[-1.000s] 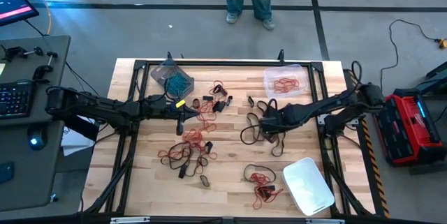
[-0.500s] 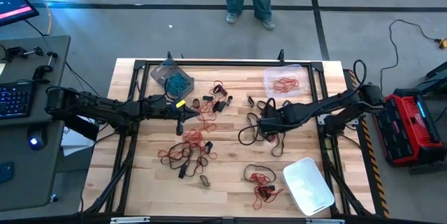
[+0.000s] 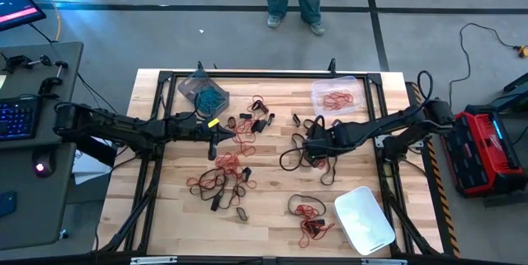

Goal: Sort rubber bands into baskets
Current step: Put the red rubber band into the transparent bin

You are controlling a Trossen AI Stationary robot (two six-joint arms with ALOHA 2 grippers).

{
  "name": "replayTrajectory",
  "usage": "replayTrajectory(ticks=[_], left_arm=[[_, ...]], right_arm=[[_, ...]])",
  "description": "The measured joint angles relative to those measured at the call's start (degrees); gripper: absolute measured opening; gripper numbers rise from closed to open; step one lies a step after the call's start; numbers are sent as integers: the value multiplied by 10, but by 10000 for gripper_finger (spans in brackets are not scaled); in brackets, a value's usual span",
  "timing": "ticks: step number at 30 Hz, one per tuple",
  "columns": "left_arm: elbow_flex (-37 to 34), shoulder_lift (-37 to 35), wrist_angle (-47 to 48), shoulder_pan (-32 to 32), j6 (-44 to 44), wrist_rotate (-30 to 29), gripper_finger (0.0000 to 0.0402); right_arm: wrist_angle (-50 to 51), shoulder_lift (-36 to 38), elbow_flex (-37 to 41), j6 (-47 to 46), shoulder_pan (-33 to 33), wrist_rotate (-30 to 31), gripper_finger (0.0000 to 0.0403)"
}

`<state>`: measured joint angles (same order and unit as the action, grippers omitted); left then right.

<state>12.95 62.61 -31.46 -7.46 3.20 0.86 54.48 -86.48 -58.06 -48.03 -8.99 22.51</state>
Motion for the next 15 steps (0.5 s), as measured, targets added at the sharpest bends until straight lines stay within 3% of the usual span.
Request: replayTrajectory(ticks=[4, 9, 15], left_arm=[[0, 0, 0, 0, 0, 0, 0], [0, 0, 0, 0, 0, 0, 0], [0, 0, 2, 0, 0, 0, 0]], right_arm=[[2, -10, 0, -23, 0, 1, 24], [7, -46, 0, -63, 5, 7, 81], [29, -82, 1, -109, 45, -41, 113]])
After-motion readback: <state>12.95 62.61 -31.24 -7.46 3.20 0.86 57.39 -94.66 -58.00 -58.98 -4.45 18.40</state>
